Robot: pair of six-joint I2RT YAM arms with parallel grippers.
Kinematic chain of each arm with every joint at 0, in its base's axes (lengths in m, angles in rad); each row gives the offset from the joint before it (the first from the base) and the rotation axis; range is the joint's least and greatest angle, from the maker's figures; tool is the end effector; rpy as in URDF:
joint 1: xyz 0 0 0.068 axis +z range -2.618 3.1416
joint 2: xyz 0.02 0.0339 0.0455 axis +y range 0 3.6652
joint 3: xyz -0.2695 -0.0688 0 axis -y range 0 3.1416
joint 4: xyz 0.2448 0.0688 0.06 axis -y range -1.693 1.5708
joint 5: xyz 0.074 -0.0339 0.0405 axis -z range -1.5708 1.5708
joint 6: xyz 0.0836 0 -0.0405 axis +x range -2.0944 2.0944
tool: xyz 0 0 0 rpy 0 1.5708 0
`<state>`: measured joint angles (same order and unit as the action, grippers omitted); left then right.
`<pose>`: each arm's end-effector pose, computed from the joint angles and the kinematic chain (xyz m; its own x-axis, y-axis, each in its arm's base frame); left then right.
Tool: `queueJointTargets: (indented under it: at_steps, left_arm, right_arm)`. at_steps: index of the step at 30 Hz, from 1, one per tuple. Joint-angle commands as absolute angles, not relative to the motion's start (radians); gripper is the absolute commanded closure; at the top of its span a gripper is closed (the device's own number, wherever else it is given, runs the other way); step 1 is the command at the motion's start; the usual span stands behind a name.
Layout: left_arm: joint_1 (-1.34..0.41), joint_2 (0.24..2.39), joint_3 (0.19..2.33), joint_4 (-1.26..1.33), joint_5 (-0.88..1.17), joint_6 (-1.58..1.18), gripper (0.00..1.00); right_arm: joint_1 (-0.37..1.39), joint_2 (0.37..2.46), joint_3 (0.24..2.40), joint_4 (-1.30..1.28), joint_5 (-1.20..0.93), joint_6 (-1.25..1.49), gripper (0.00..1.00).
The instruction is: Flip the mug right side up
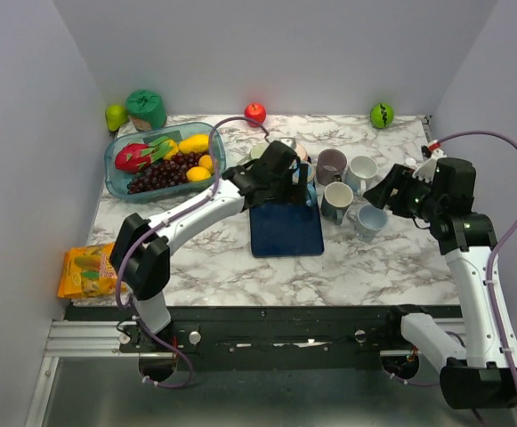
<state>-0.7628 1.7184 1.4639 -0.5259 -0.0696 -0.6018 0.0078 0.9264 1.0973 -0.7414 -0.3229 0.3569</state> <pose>0.3102 -0.2884 0.2658 -0.7892 -0.0269 -0.6135 0.2508 0.8978 -0.3620 0.2179 0.0282 0.3469 -0.6019 0.3266 -0.7287 -0.0685 0.8881 0.4546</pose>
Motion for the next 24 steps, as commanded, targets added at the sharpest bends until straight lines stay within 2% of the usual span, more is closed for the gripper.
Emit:
queueJointTargets:
  at_steps: [1,5,13,24]
  left_arm:
    - [-0.805,1.842,1.650,-0.543,-0.222,-0.793,0.01]
    - [-0.808,1.959,1.773,-0.621,-0.305,-0.897,0.01]
    - [-0.808,2.120,1.923,-0.680,-0.333,-0.989,0.01]
    - [-0.808,2.220,1.996,-0.730,-0.382,-1.026,0.01]
  right_arm:
    - [0.018,0.904,1.072,-0.716,-0.218,0.413,0.26]
    - [0.018,0.888,1.075,-0.750,-0.166,0.379,0.26]
    - [0.018,0.861,1.049,-0.752,-0.183,0.400,0.26]
    - [0.018,0.850,1.045,-0.795,-0.149,0.393,0.26]
